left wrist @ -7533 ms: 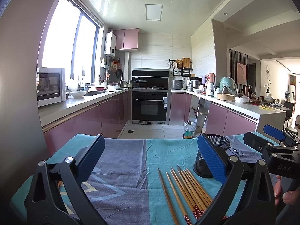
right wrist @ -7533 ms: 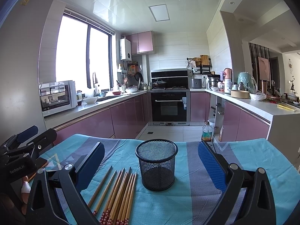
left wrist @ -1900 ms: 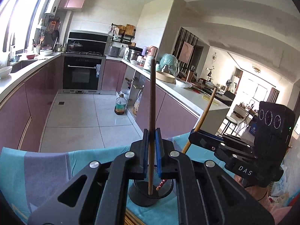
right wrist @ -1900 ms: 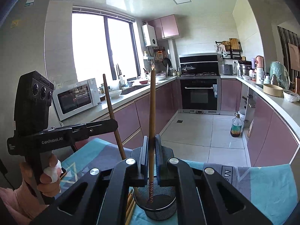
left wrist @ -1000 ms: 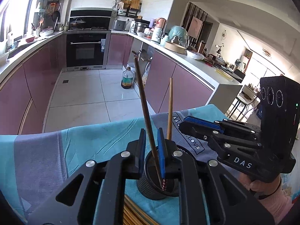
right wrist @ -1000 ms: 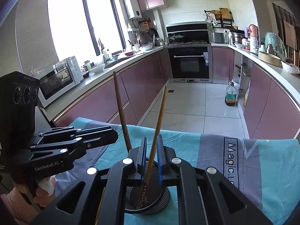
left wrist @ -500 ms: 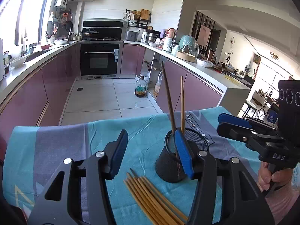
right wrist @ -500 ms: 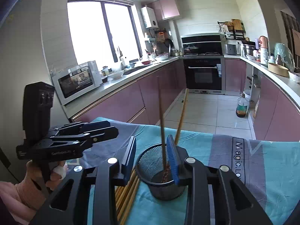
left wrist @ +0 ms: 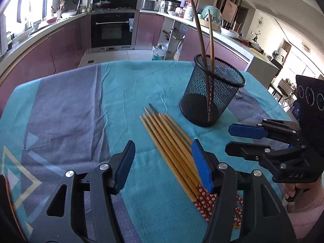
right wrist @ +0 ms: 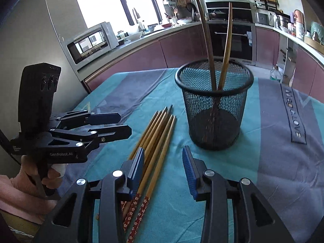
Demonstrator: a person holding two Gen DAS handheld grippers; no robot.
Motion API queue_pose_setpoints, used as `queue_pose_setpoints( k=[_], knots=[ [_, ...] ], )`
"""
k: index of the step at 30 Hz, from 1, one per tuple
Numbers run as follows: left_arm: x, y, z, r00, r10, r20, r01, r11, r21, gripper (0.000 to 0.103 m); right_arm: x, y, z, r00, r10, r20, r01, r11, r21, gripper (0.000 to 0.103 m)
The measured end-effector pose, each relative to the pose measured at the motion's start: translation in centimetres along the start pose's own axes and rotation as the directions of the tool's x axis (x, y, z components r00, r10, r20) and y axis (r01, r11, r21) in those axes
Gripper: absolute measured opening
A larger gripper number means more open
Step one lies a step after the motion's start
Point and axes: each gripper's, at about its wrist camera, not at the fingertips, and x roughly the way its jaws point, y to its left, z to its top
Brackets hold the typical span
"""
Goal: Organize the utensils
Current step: 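Lower the left gripper onto another chopstick and close it while the right gripper grasps one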
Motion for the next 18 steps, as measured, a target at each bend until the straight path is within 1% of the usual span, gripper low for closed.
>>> queue_pose_setpoints(
  k=[2, 5, 7, 10, 13, 18],
  knots=[
    [0.6, -0.4, -0.7, 1.0, 0.003, -0.019, -0.003, 1.0, 0.002, 0.057, 0.6, 0.3, -0.3, 1.0, -0.007, -0.016, 0.007, 1.0, 0.002, 0.037],
    [1.1, -0.8, -1.6, 0.999, -0.024, -0.035, 0.023, 1.0, -0.007, 0.058, 1.0, 0.6, -0.7, 1.0, -0.017, -0.024, 0.017, 1.0, -0.005, 0.037],
    [1.3, -1.3, -1.7, 0.999, -0.022, -0.04, 0.022, 1.0, 0.002, 0.06, 1.1, 0.9, -1.1, 0.999, -0.024, -0.029, 0.024, 1.0, -0.013, 0.037],
    [1.7, -1.9, -1.8, 0.998, -0.026, -0.049, 0.027, 1.0, 0.007, 0.061, 1.8, 1.1, -1.4, 0.999, -0.036, -0.037, 0.036, 0.999, -0.018, 0.037],
    [2.3, -2.5, -1.9, 0.997, 0.007, -0.071, -0.005, 1.0, 0.022, 0.061, 2.4, 1.2, -1.3, 0.998, -0.044, -0.044, 0.044, 0.999, -0.012, 0.037],
    [2.5, -2.6, -2.1, 0.997, 0.018, -0.077, -0.015, 0.999, 0.035, 0.061, 2.6, 1.1, -1.7, 0.998, -0.052, -0.047, 0.051, 0.999, -0.01, 0.037]
  ],
)
